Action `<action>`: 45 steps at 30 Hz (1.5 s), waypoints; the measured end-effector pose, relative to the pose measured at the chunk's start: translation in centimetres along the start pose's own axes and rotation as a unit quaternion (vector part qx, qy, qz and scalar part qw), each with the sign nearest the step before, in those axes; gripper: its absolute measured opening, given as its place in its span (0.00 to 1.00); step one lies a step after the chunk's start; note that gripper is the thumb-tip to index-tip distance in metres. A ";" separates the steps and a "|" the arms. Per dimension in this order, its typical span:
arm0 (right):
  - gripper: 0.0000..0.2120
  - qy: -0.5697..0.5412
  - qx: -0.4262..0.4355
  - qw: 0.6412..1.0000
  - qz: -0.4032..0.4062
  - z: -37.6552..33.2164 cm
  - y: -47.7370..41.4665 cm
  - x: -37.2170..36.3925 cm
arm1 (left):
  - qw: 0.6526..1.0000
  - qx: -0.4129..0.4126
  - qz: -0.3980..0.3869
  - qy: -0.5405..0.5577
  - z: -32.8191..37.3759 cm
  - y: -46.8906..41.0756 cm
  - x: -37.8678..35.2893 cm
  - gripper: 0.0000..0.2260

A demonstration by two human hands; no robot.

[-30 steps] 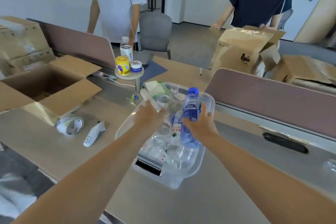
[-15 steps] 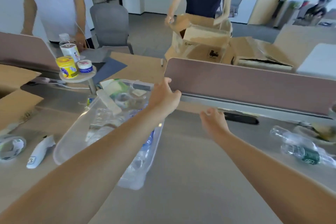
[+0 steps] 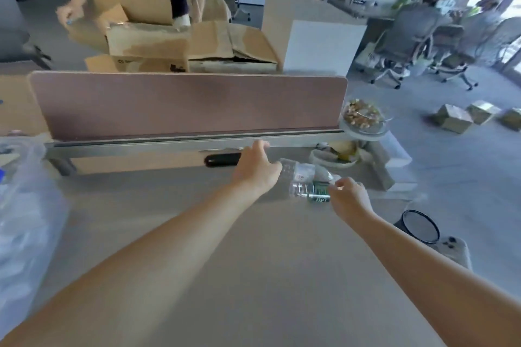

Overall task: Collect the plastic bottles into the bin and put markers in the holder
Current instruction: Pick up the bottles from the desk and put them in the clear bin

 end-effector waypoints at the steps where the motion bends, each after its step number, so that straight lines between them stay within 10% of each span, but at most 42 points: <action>1: 0.15 -0.008 -0.010 1.000 0.003 1.5 -1.2 0.4 | 1.000 0.002 -0.010 -0.002 0.4 -0.2 -2.4 0.21; 13: 0.14 -0.012 0.087 0.996 0.031 7.3 -12.3 1.7 | 0.923 -0.171 -0.194 -0.283 -0.5 -10.8 -23.4 0.26; 23: 0.28 0.073 0.141 0.983 -0.093 8.2 -14.1 -5.4 | 0.933 -0.076 -0.183 -0.299 -8.3 -10.9 -22.4 0.28; 27: 0.36 0.295 0.234 0.885 -0.275 10.4 -12.1 -11.9 | 0.970 -0.001 -0.115 -0.213 -9.5 -9.8 -16.7 0.25; 30: 0.31 0.397 0.318 0.828 -0.236 10.4 -10.0 -13.9 | 0.978 0.023 -0.085 -0.187 -9.8 -8.9 -11.5 0.27; 37: 0.25 0.245 0.157 0.936 -0.197 7.9 -6.6 -15.2 | 0.985 0.080 0.010 -0.152 -10.1 -6.9 0.8 0.20; 45: 0.27 0.011 0.044 0.974 -0.220 -3.4 0.6 -16.7 | 0.971 0.135 0.148 -0.129 -13.6 -1.4 14.9 0.22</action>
Point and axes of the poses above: each hand's wrist, its own y-axis away from the middle knuckle, its own x-axis out of the back of the hand, z = x × y, the point moved 7 cm from there along -y, towards the middle knuckle, and after that the axes turned 14 degrees about z, right-handed, at the moved point
